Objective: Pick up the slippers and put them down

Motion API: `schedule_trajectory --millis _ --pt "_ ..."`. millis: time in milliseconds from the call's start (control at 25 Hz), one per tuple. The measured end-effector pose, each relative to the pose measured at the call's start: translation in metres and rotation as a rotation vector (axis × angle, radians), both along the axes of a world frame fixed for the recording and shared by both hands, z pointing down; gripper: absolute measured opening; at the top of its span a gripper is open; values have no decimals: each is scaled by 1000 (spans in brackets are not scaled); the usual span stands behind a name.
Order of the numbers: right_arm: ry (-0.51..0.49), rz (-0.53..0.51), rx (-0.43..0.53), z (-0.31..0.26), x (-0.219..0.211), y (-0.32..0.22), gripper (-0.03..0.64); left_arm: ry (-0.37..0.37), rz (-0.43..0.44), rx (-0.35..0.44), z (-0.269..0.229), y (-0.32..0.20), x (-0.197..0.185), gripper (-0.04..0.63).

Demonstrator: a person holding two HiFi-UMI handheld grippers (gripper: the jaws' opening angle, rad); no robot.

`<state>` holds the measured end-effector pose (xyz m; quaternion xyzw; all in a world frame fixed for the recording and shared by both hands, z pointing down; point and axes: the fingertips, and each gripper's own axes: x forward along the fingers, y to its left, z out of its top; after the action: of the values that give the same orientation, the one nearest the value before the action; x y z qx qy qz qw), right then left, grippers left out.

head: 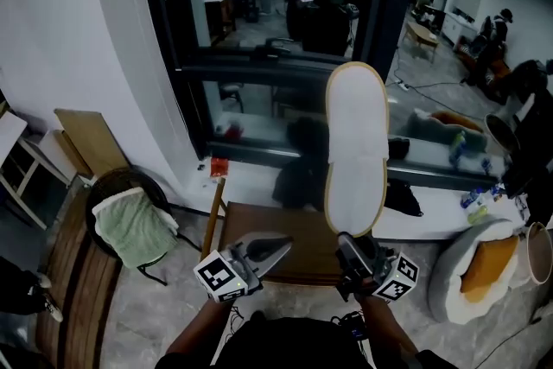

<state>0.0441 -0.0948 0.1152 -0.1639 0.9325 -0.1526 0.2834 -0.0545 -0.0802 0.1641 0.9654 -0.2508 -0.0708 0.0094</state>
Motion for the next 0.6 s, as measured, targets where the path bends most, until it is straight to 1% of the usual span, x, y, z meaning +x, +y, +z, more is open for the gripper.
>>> schedule_trajectory --millis 160,360,600 --pt "-11 -14 -29 9 -2 -5 46 -25 -7 -4 8 0 1 11" --pt "-25 -35 -69 21 -8 -8 46 -9 -25 -59 17 -2 -2 11" --pt "-30 -60 -147 50 -13 -4 46 -14 -54 -81 32 -2 -10 11"
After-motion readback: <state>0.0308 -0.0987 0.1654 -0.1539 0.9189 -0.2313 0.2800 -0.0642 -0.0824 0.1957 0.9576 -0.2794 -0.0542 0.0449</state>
